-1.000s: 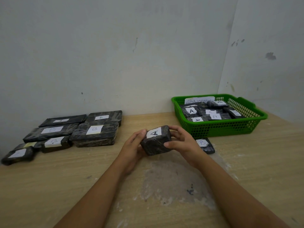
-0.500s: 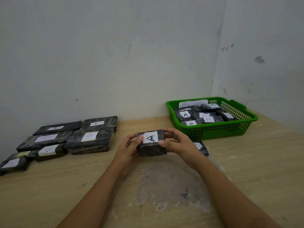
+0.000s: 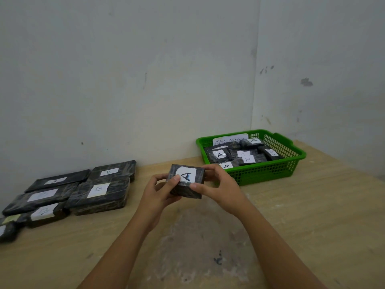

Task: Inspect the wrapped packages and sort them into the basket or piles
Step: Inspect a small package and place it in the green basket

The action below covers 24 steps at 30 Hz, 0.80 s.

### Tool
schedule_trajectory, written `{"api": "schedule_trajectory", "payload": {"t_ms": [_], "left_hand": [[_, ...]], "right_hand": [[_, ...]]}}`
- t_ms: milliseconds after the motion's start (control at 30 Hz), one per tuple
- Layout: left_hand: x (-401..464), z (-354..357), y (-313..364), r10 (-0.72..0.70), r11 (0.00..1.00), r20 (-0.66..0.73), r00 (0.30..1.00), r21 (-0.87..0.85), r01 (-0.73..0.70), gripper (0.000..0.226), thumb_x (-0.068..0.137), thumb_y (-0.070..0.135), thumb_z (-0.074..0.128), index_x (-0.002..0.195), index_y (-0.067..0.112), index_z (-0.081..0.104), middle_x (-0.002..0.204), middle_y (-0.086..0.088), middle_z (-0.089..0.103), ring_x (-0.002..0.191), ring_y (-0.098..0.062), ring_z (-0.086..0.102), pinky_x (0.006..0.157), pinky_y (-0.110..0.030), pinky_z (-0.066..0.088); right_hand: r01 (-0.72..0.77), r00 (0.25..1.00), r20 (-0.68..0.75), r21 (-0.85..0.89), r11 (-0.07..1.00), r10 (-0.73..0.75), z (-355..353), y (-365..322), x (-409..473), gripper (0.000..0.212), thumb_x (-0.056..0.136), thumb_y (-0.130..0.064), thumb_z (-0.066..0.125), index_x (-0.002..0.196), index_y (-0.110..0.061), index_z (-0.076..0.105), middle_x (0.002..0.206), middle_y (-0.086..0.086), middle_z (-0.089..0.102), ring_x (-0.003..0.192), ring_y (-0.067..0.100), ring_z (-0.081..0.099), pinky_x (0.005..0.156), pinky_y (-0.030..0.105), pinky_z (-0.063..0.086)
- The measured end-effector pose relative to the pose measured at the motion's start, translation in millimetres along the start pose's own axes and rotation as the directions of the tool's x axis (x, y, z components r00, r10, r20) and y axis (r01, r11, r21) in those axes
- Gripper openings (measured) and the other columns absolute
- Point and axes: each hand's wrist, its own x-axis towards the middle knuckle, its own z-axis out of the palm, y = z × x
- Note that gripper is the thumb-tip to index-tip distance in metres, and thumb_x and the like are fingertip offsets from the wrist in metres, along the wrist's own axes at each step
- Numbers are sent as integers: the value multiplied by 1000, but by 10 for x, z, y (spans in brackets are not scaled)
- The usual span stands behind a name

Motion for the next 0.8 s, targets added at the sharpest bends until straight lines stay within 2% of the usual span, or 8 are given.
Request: {"api": "schedule_trajectory", "payload": {"t_ms": [133, 267, 333, 467, 600, 633, 733, 800], "left_hand": [[110, 292, 159, 56, 997, 28, 998, 45, -57, 43, 86, 27, 78, 120, 8, 59, 114, -15, 72, 99, -27, 75, 77, -34, 63], [310, 666, 196, 69, 992, 82, 994, 98, -77, 38, 88, 29, 78, 117, 13, 59, 120, -13, 67, 104, -25, 73, 82, -37, 63], [406, 846, 185, 79, 985, 102, 992, 145, -94, 35, 90, 36, 75, 116, 19, 60, 120, -6, 68, 107, -20, 71, 84, -36, 60], [558, 1086, 125, 145, 958, 110, 983, 233, -167, 19, 96, 44, 64, 107, 29, 64, 113, 12, 69, 101, 8, 64, 77, -13, 47], [729, 1130, -55, 205, 906, 128, 970, 349, -237, 19, 98, 42, 63, 113, 31, 63, 118, 18, 64, 110, 11, 56, 80, -4, 43], [771, 1117, -115, 203, 894, 136, 970, 379, -240, 22, 97, 41, 65, 117, 31, 62, 121, 18, 61, 112, 10, 54, 82, -5, 42], [878, 1077, -294, 209, 836, 168, 963, 480, -266, 32, 94, 37, 71, 123, 33, 60, 130, 13, 50, 125, -4, 46, 106, -28, 42], [913, 1076, -356, 211, 795, 219, 953, 528, -297, 38, 92, 34, 74, 127, 30, 60, 136, 12, 43, 133, -8, 43, 114, -36, 39]], "right_hand": [[42, 994, -97, -100, 994, -52, -251, -120, 54, 63, 74, -41, 90, 127, -33, 58, 116, -22, 63, 108, -9, 57, 84, 11, 48], [60, 989, -120, -175, 983, -82, -643, -142, 150, 68, 73, -46, 90, 132, -36, 59, 116, -16, 67, 109, 1, 65, 93, 32, 59], [62, 989, -113, -236, 970, -91, -882, -124, 223, 69, 70, -50, 90, 132, -38, 60, 117, -15, 68, 107, 3, 67, 92, 35, 60], [51, 983, -160, -219, 974, -87, -1309, -73, 408, 68, 68, -41, 94, 127, -31, 64, 115, -10, 71, 99, 5, 72, 87, 34, 63], [-9, 990, -141, -260, 966, -29, -1669, 19, 606, 64, 71, -38, 92, 128, -30, 63, 113, -9, 72, 95, 2, 72, 78, 27, 63], [-34, 992, -123, -255, 966, 2, -1756, 47, 653, 64, 71, -39, 92, 128, -31, 63, 112, -8, 72, 95, 3, 72, 77, 27, 63], [-104, 994, -74, -286, 953, 86, -2011, 145, 791, 65, 70, -47, 89, 129, -37, 65, 116, -12, 69, 102, 3, 69, 81, 25, 59], [-122, 992, -66, -302, 945, 107, -2148, 198, 853, 66, 68, -50, 87, 130, -40, 65, 120, -13, 66, 106, 4, 68, 84, 25, 57]]}}
